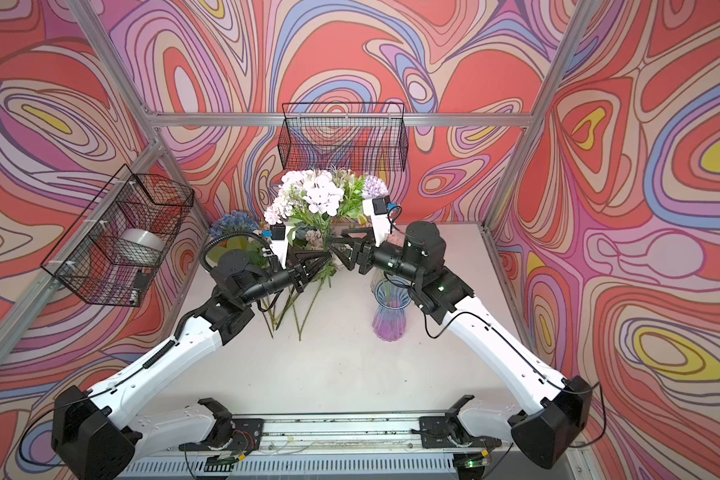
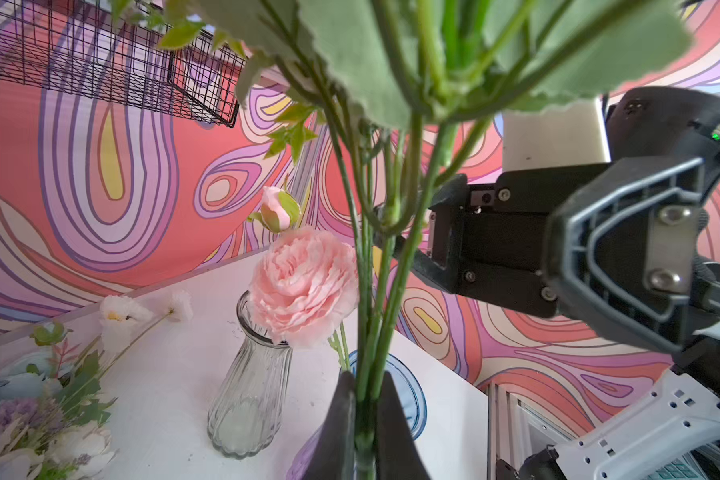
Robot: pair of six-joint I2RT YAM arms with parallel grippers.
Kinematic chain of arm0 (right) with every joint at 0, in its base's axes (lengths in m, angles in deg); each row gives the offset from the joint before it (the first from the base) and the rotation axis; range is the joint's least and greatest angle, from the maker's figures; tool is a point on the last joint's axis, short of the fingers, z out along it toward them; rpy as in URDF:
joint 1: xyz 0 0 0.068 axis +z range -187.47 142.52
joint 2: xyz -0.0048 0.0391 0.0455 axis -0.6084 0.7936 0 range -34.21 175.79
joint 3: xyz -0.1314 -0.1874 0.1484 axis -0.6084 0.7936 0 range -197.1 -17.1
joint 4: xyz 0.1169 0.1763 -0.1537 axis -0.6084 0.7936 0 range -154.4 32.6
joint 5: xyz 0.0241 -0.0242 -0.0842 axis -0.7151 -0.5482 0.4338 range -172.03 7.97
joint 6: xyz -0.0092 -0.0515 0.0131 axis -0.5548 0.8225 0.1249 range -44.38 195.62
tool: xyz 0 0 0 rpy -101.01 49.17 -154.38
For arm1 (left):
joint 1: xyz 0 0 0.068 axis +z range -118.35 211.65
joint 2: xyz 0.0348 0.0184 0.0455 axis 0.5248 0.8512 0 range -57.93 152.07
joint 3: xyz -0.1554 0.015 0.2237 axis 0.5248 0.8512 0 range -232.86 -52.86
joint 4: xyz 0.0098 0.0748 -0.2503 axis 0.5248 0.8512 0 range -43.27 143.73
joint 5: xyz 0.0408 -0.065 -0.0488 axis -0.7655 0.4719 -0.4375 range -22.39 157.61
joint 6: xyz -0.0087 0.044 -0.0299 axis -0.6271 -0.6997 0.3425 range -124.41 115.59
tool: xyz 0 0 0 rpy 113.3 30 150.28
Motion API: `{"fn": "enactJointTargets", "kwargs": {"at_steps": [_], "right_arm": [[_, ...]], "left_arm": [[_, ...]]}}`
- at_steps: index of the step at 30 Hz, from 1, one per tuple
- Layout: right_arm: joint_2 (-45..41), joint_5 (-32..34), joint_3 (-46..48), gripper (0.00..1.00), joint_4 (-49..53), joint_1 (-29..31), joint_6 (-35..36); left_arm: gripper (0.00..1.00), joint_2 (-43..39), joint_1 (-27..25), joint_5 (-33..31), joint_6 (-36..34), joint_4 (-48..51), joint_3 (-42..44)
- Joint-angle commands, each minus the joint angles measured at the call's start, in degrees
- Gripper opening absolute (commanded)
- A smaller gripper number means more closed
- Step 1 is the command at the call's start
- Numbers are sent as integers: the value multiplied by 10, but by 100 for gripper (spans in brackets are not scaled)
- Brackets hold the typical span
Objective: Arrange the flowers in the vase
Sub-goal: 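Carry the lilac flowers toward the right gripper, which grasps their stems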
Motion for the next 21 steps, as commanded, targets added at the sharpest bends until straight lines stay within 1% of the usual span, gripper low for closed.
{"fn": "enactJointTargets", "kwargs": {"at_steps": [1, 8, 16, 21], "right_arm": [[8, -15, 1, 66, -25, 4, -16], [17, -12, 7, 65, -25, 6, -18], [17, -12, 13, 44, -31, 5, -19], [15, -7, 19, 33, -28, 6, -18]], "left_arm": [[0, 2, -8, 17, -3, -34, -27], [0, 0, -19, 20, -15, -28, -34], [0, 8, -35, 19, -34, -5, -48], [0, 11, -41, 14, -46, 11, -55]]}}
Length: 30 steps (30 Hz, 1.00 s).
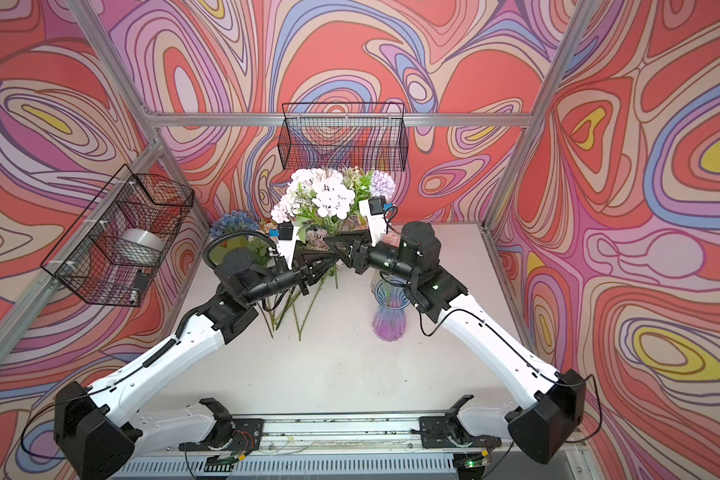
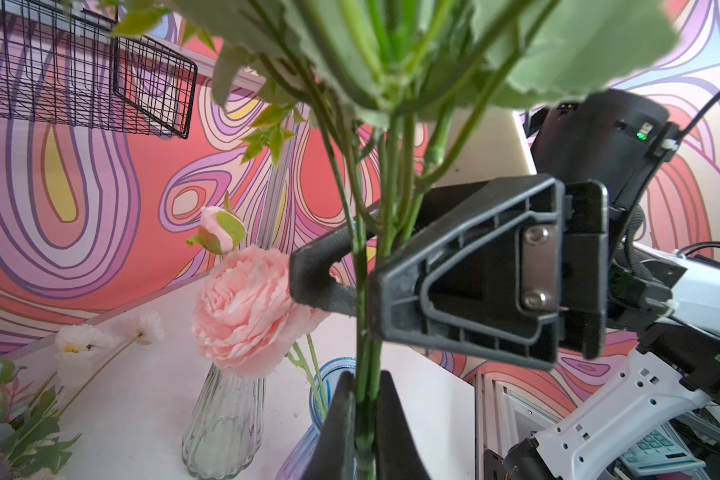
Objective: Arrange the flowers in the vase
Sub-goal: 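Carry the lilac flowers toward the right gripper, which grasps their stems, then lower the lilac bunch into the purple vase with right gripper while left opens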
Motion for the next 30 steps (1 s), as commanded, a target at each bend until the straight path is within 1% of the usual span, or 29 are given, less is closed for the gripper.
{"fn": "enactJointTargets", "kwargs": {"at_steps": [1, 2, 7, 10, 11, 12, 13, 14, 15, 16, 17, 18, 23, 24, 27, 30], "right_arm": [[0, 6, 14, 31, 0, 4, 3], [-1, 8, 15, 28, 0, 3, 3], [-8, 12, 21, 7, 1, 3, 8], [-13, 12, 23, 0, 2, 3, 13], [-16, 12, 24, 0, 2, 4, 16], [-18, 12, 25, 0, 4, 3, 19], [-21, 13, 24, 0, 7, 3, 22], [-25, 16, 22, 0, 14, 3, 28], [-29, 22, 21, 0, 24, 3, 36], [-35, 30, 18, 0, 36, 3, 44], [-42, 42, 16, 0, 51, 3, 56], [-54, 56, 15, 0, 67, 4, 67], [-114, 137, 17, 0, 143, 4, 107], [-124, 155, 18, 0, 157, 3, 113], [-156, 229, 30, 0, 197, 4, 129], [-180, 305, 50, 0, 218, 4, 138]], "left_arm": [[0, 0, -8, 11, -24, 0, -24], [0, 0, -8, 10, -25, 2, -25], [0, -1, -10, 6, -25, 3, -23], [0, -4, -10, 3, -21, 0, -22], [6, -6, -9, 3, -18, -3, -20], [25, -7, -9, 2, -13, -8, -17], [46, -10, -9, -1, -8, -15, -14], [65, -14, -10, -6, -3, -21, -8], [81, -20, -10, -17, 3, -27, -1], [90, -27, -10, -29, 6, -31, 7], [95, -36, -9, -47, 8, -35, 15], [99, -45, -9, -69, 10, -37, 26], [100, -77, -5, -167, 18, -46, 76], [100, -77, -5, -176, 21, -46, 82], [100, -59, -5, -175, 39, -56, 93], [100, -22, -5, -140, 63, -75, 93]]}}
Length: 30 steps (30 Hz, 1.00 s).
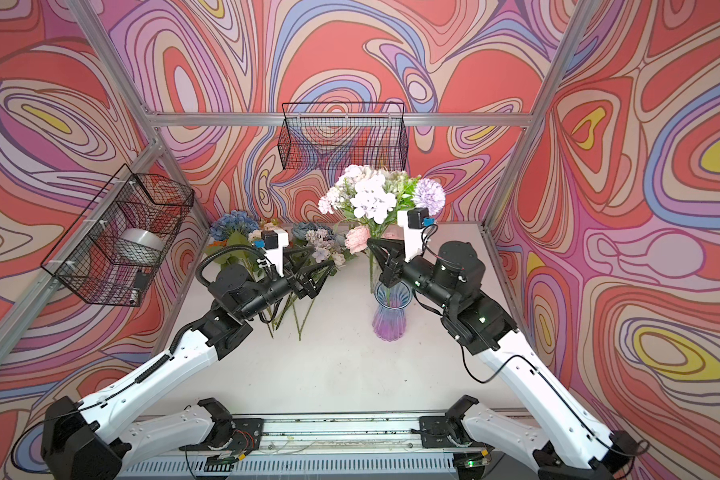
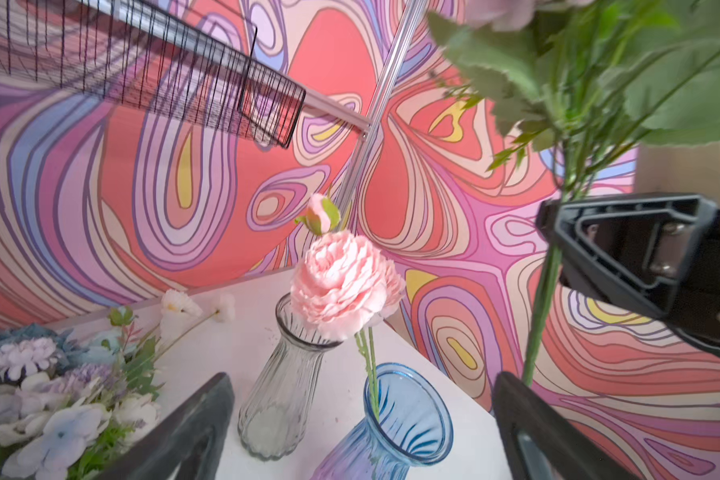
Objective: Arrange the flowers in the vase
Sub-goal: 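Lower the lilac bunch into the purple vase with right gripper while left opens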
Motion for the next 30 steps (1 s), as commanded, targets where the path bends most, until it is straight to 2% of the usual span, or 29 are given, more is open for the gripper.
{"fn": "enactJointTargets", "kwargs": {"at_steps": [1, 5, 10, 13, 18, 25, 30], "right_arm": [[-15, 124, 28, 0, 49, 1, 27], [-28, 200, 58, 0, 26, 2, 30], [-20, 240, 106, 0, -50, 1, 37], [-6, 212, 128, 0, -78, 2, 45], [-9, 120, 178, 0, -113, 1, 48], [-49, 93, 262, 0, -161, 2, 43], [-75, 53, 323, 0, -215, 2, 105]], "left_arm": [[100, 39, 2, 20, 38, -44, 3], [100, 86, -1, 54, 65, -75, -9], [98, 124, -5, 72, 94, -110, -12], [98, 131, -8, 71, 99, -114, -6], [98, 131, -9, 70, 92, -98, 2], [97, 148, -10, 67, 88, -94, -5], [98, 163, -10, 23, 79, -55, -21]]}}
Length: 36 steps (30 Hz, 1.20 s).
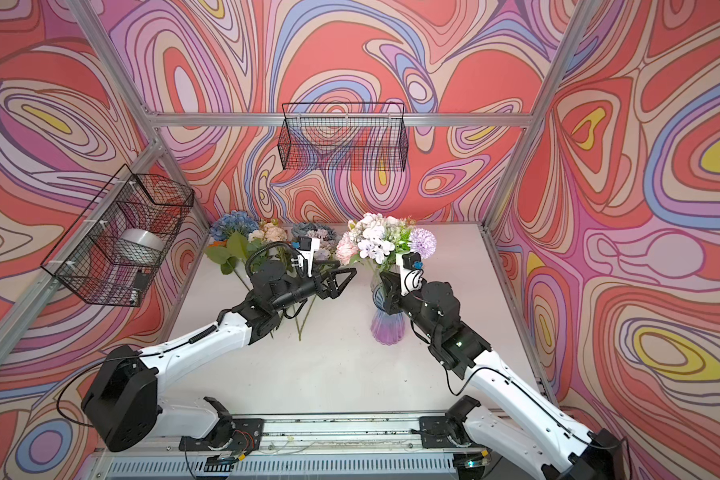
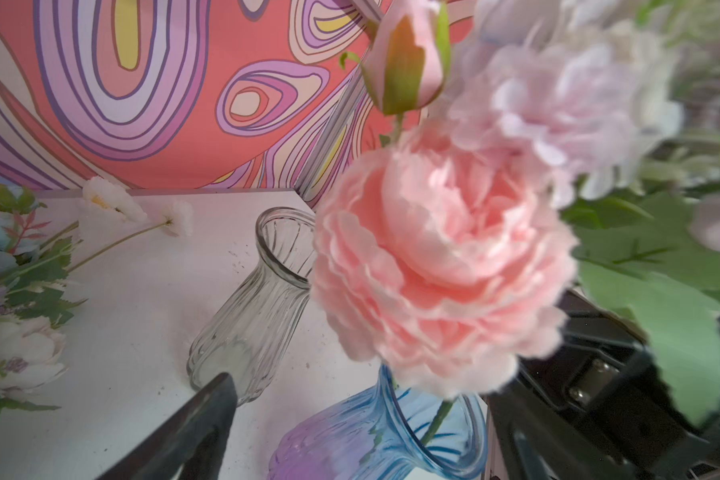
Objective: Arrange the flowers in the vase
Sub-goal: 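Lower the lilac bunch into the purple vase with right gripper while left opens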
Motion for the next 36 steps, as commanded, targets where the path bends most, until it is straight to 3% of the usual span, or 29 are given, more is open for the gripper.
{"fn": "enactJointTargets", "kwargs": {"at_steps": [1, 10, 19, 26, 32, 36], "right_arm": [[-21, -44, 39, 0, -53, 3, 49], [-68, 84, 73, 0, -82, 3, 30], [-123, 117, 100, 0, -111, 2, -26], [-116, 130, 123, 0, -149, 2, -67], [-108, 182, 124, 0, -158, 2, -88], [-84, 173, 122, 0, -158, 2, -103]], "left_arm": [[98, 11, -2, -33, -8, 26, -24], [97, 30, -2, -6, 1, 13, -54], [97, 28, -2, -5, 7, 9, -45], [96, 22, -1, -6, 3, 14, -39], [96, 13, -2, -8, -2, 19, -31], [96, 6, -2, -12, -6, 23, -25]]}}
